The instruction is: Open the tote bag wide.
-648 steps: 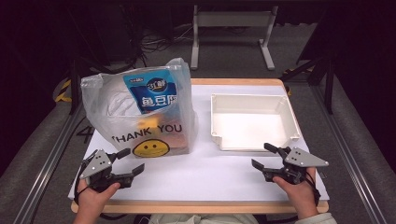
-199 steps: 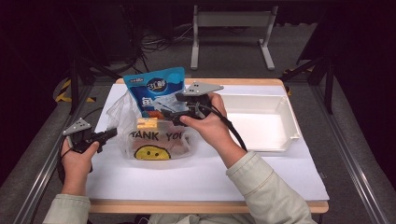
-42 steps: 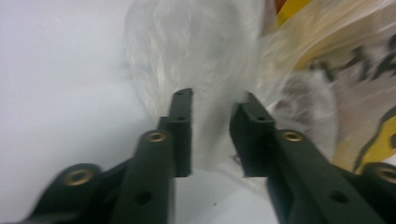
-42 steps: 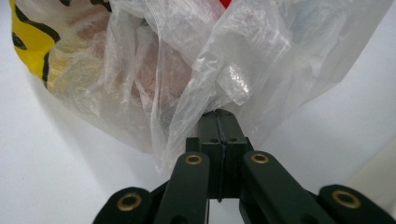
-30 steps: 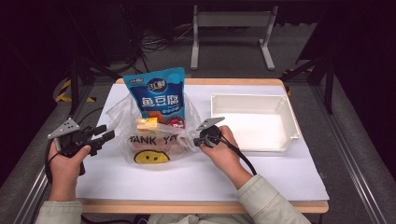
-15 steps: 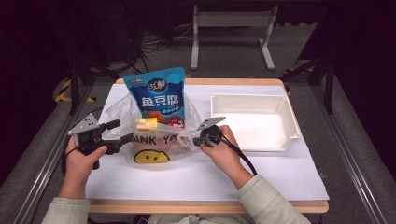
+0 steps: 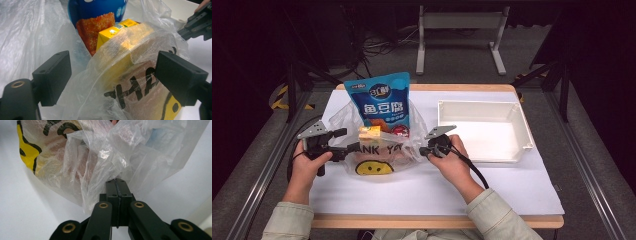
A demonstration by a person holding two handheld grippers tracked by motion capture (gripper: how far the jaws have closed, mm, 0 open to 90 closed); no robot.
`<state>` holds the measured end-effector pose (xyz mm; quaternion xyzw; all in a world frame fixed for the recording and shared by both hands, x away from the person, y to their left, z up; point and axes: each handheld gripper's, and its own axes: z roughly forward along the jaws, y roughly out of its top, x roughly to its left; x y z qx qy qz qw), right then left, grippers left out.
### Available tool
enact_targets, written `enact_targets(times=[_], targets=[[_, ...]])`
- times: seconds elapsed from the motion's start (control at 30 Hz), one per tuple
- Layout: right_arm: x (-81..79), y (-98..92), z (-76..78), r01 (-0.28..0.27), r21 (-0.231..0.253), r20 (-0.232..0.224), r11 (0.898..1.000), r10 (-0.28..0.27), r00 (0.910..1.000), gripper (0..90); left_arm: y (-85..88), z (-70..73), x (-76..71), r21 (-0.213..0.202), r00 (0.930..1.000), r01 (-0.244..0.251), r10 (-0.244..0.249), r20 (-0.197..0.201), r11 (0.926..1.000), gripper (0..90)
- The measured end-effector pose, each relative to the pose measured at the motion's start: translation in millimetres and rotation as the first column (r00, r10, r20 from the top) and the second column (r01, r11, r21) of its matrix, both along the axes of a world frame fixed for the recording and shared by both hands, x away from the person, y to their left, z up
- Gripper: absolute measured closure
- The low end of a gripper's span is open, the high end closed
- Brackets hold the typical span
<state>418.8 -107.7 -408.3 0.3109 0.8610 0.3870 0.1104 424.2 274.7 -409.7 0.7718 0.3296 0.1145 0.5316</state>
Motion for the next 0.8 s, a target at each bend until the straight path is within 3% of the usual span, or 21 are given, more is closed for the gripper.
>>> enact_targets(times=[0.2, 0.33, 0.43, 0.57, 0.6, 0.8], targets=[[-0.5, -0.8, 0.2, 0.001, 0.006, 0.001, 1.000, -0.001, 1.0000, 90.0, -3.1, -3.6, 1.9, 0.000, 0.9991, 0.028, -0.028, -0.030, 0.9996, 23.1], [-1.2, -0.5, 1.1, -0.001, 0.010, 0.003, 1.000, 0.001, 1.0000, 90.0, -3.0, -4.0, -0.6, 0.011, 0.9977, 0.048, -0.048, -0.048, 0.9988, 42.8], [-1.2, -0.4, 1.6, -0.002, 0.011, 0.004, 1.000, 0.002, 1.0000, 90.0, -2.2, -2.2, -3.0, 0.005, 0.9969, 0.054, -0.054, -0.057, 0.9985, 48.6], [-0.8, -0.5, 2.1, -0.002, 0.010, 0.003, 1.000, 0.002, 1.0000, 90.0, -0.3, 0.7, -7.2, 0.016, 0.9968, 0.056, -0.055, -0.058, 0.9983, 67.4], [-0.8, -0.4, 2.2, -0.001, 0.008, 0.005, 1.000, 0.001, 1.0000, 90.0, 0.8, 1.8, -8.8, 0.017, 0.9969, 0.056, -0.055, -0.057, 0.9983, 67.4], [-0.8, 0.0, 3.3, -0.003, 0.009, 0.006, 1.000, 0.003, 1.0000, 90.0, 6.8, 9.0, -18.5, 0.007, 0.9959, 0.077, -0.077, -0.047, 0.9970, 88.3]])
